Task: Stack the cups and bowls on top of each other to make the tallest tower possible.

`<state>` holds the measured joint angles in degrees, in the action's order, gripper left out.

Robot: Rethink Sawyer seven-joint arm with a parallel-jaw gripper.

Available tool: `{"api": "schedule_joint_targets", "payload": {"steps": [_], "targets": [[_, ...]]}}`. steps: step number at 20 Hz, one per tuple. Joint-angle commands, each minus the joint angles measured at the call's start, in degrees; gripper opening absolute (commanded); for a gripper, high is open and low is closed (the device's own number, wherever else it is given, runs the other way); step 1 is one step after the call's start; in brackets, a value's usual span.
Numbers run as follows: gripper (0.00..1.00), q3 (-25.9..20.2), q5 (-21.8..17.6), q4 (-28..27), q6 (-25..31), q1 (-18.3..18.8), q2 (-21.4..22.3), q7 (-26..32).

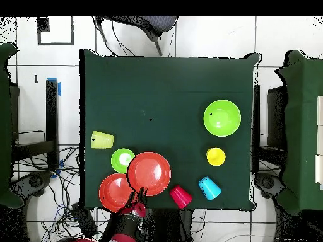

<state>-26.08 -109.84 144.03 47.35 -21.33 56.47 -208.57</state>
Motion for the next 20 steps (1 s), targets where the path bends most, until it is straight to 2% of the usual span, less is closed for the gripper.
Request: {"api": "schedule_joint_targets", "payload": {"steps": [1,2,7,14,18,20], "targets": [[1.00,-3.65,2.77,-1.79,-22.74,9.39,-1.22,8.55],[1.00,-1.52,9.35,-4.62,-30.68,13.70,-3.39,14.57],[1.00,-2.66,13.34,-5.09,-31.06,16.09,-3.43,19.32],[1.00,-3.19,10.79,-1.41,-37.43,17.07,-0.49,15.68],[1.00,-2.70,11.05,-1.57,-36.96,15.62,-0.93,15.50],[1.00,-2.97,10.54,-0.48,-37.45,14.86,0.58,14.27]]}}
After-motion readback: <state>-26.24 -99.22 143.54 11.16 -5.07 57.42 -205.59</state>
